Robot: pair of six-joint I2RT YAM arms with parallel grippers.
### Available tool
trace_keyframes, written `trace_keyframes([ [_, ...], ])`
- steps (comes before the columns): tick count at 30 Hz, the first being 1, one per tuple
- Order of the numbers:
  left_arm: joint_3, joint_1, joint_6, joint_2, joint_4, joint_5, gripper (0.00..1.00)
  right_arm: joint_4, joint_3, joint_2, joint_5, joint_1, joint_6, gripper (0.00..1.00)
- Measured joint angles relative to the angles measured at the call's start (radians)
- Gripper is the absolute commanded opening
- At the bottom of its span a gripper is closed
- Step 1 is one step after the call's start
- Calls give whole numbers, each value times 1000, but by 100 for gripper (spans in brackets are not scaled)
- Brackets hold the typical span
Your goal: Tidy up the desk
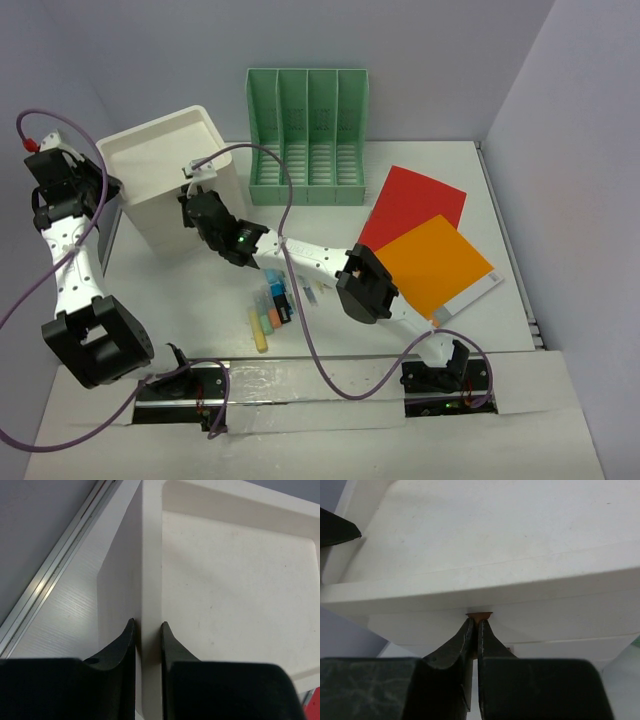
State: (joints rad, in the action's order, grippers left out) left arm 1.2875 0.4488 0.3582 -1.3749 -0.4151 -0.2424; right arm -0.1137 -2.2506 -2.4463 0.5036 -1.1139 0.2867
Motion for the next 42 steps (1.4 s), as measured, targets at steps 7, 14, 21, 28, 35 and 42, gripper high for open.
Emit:
trace_keyframes([
  [7, -6, 0, 7, 3, 9, 0, 0, 6, -3, 0, -9, 1, 0, 0],
  [14, -13, 0, 31, 6, 17, 1, 0, -107, 167, 73, -78, 5, 8, 0],
  [21, -14, -5, 52, 8, 15, -8, 0, -153, 557, 353, -147, -37, 34, 0],
  [28, -14, -5, 54, 7, 15, -8, 0, -127, 720, 485, -159, -88, 88, 14],
  [35, -14, -3, 55, 7, 15, -9, 0, -37, 753, 555, -164, -93, 124, 100],
  [42, -14, 0, 56, 6, 16, -16, 0, 116, 856, 918, -191, -84, 71, 100],
])
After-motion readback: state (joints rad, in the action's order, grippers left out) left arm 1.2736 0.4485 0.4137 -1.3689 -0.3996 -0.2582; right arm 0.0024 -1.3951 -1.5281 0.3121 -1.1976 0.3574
